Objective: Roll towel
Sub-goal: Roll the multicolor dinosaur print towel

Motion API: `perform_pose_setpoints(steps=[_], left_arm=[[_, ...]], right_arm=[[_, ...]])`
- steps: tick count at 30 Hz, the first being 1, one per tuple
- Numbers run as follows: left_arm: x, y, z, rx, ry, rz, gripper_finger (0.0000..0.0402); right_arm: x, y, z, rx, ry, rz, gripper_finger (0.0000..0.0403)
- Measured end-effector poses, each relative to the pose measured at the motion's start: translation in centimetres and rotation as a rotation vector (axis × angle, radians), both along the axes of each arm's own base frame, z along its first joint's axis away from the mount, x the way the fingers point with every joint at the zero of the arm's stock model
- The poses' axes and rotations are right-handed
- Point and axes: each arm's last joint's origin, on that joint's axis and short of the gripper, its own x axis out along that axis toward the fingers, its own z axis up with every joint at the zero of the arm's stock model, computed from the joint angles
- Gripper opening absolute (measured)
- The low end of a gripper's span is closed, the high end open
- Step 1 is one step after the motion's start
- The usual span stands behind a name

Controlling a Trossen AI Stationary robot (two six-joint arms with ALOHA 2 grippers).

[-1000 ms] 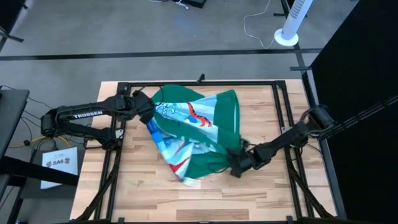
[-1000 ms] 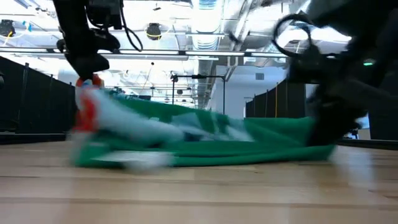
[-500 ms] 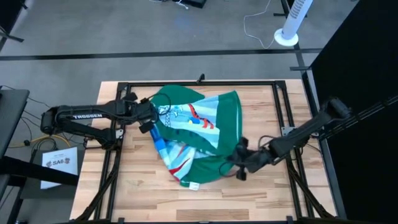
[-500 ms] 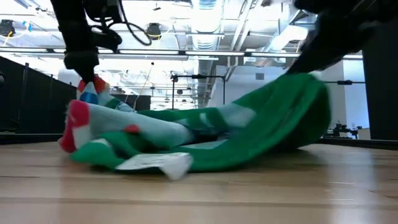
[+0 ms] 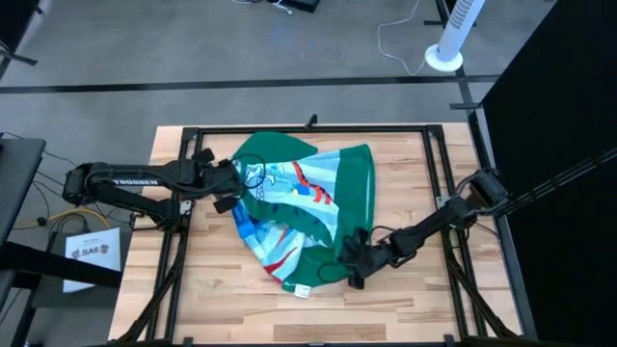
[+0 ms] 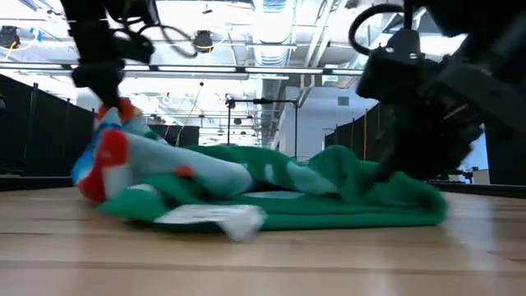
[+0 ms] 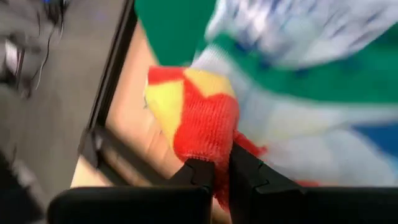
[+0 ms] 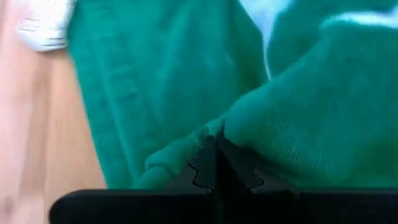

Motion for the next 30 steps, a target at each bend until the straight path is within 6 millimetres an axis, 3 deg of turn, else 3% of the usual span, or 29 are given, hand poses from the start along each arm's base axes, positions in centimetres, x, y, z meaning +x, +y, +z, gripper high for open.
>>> perform_pose_setpoints(steps=[5, 10, 14, 18, 22, 26, 30], left_arm=[[-1.4, -0.6, -0.3, -0.178, 0.101, 0.057, 0.0007], [-1.1, -1.2, -0.4, -0.306, 0.074, 0.021, 0.0007], [-1.1, -1.4, -0.4, -0.308, 0.082, 0.001, 0.0007], [0.3, -1.4, -0.4, -0.321, -0.066, -0.006, 0.0007], [2.4, -2.2, 0.0, -0.430, -0.250, -0.160, 0.0007], [2.7, -2.7, 0.1, -0.453, -0.267, -0.244, 0.0007], [3.3, -3.6, 1.0, -0.627, -0.324, -0.341, 0.0007]], right_arm=[[-4.0, -0.5, 2.5, -0.053, 0.192, -0.018, 0.0002], [-6.7, -1.9, 6.7, -0.015, 0.193, -0.058, 0.0044], [-7.8, -2.7, 9.8, 0.046, 0.059, -0.060, 0.0099], [-6.5, -2.0, 11.2, -0.035, -0.238, -0.030, 0.0140], [-4.7, -0.8, 9.1, -0.049, -0.440, 0.054, 0.0158], [-2.8, 0.5, 4.9, -0.011, -0.480, 0.061, 0.0152], [-0.5, 1.3, 0.4, 0.057, -0.467, 0.102, 0.0122]])
